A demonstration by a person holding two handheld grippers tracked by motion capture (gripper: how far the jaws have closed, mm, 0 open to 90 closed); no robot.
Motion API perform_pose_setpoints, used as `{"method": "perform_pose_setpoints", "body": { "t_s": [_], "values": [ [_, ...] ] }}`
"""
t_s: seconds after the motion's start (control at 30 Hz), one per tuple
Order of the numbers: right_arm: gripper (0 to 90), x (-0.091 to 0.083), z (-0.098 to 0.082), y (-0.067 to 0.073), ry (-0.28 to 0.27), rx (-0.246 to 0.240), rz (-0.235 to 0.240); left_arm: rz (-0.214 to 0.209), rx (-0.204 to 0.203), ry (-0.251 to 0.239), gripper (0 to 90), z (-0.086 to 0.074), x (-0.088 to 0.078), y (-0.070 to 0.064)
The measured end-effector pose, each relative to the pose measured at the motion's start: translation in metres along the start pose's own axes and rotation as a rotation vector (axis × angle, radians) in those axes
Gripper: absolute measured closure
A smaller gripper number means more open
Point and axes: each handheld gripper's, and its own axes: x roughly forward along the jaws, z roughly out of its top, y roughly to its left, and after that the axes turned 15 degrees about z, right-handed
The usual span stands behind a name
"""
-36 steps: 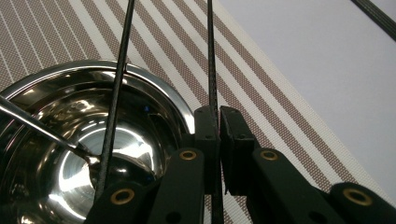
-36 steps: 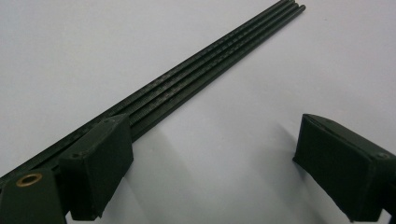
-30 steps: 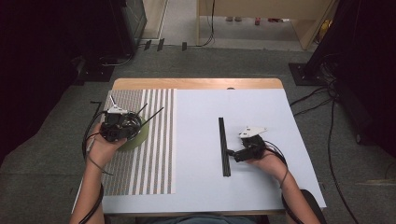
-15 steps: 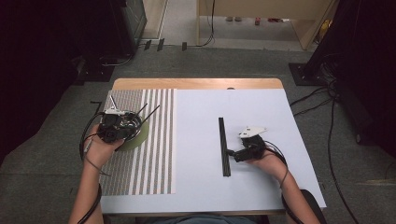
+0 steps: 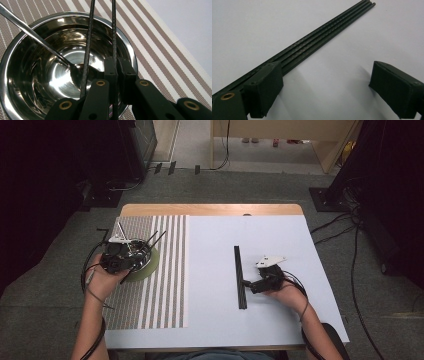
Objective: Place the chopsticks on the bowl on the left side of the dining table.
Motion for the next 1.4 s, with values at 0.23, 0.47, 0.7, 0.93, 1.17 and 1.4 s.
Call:
{"method": "perform_pose_setpoints", "body": {
  "t_s": [0.23, 0.47, 0.7, 0.93, 1.17, 1.4],
  "values": [
    [10.9, 0.000, 0.000, 0.000, 0.000, -0.001, 0.000, 0.008, 0.003, 0.007, 87.2, -0.002, -0.002, 0.006],
    [10.9, 0.000, 0.000, 0.000, 0.000, -0.001, 0.000, 0.006, -0.008, 0.014, 86.9, -0.004, -0.003, 0.010],
    [10.9, 0.000, 0.000, 0.000, 0.000, 0.000, 0.000, 0.008, -0.015, 0.017, 86.8, -0.006, -0.004, 0.014],
    [10.9, 0.000, 0.000, 0.000, 0.000, 0.000, 0.000, 0.018, -0.012, 0.018, 86.3, -0.006, -0.005, 0.015],
    [10.9, 0.000, 0.000, 0.000, 0.000, 0.000, 0.000, 0.005, -0.008, -0.008, 77.5, -0.003, -0.010, 0.012],
    [10.9, 0.000, 0.000, 0.000, 0.000, 0.000, 0.000, 0.059, -0.029, -0.057, 64.0, 0.000, -0.015, 0.013]
  ]
}}
